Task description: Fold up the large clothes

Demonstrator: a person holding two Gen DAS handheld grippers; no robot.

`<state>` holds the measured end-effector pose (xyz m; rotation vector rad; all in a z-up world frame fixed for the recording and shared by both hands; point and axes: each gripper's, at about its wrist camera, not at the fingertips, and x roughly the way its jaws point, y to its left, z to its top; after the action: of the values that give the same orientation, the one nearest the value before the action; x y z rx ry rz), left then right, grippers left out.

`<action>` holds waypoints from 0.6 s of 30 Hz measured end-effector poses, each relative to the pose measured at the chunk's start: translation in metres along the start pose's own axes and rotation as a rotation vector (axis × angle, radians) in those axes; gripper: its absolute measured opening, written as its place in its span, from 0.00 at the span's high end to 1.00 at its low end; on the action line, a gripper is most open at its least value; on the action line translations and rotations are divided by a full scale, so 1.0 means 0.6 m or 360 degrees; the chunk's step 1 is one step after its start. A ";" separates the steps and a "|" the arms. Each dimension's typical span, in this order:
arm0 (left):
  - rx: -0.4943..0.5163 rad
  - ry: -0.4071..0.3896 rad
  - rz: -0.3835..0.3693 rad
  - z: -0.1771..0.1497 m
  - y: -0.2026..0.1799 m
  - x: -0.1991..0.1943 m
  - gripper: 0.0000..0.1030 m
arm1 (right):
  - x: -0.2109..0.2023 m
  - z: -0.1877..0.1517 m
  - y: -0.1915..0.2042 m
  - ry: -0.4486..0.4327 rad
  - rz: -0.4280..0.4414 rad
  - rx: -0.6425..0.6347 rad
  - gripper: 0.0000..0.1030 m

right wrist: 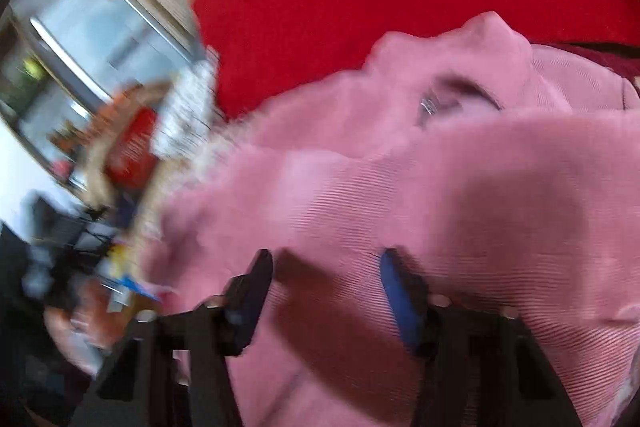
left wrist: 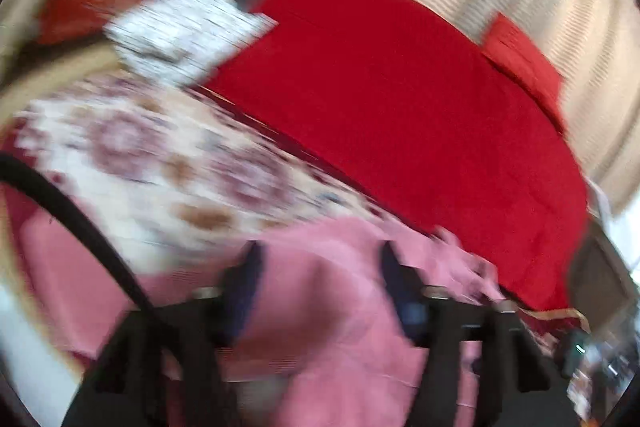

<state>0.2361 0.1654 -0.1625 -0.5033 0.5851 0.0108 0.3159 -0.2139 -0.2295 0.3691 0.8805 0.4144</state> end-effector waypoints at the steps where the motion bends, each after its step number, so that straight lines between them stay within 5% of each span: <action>1: -0.0008 -0.0058 0.0089 0.003 0.017 -0.022 0.32 | -0.002 -0.001 0.005 -0.0010 -0.0048 -0.0036 0.62; 8: -0.0214 -0.0052 0.0398 0.000 0.155 -0.112 0.28 | -0.054 0.000 0.015 -0.0158 -0.0130 -0.0053 0.62; 11: -0.0393 0.0016 0.0396 -0.015 0.210 -0.121 0.28 | -0.085 -0.003 0.029 -0.0212 -0.0111 -0.0069 0.53; 13: -0.0527 0.0060 0.0350 -0.026 0.230 -0.119 0.27 | -0.096 -0.004 0.037 -0.0249 -0.0079 -0.0036 0.31; 18: -0.0756 0.0168 0.0193 -0.032 0.238 -0.085 0.14 | -0.103 -0.019 0.052 -0.0270 -0.0060 -0.0022 0.29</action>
<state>0.1616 0.2887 -0.2138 -0.9327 0.7192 0.2443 0.2656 -0.2157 -0.1808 0.3688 0.7177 0.3491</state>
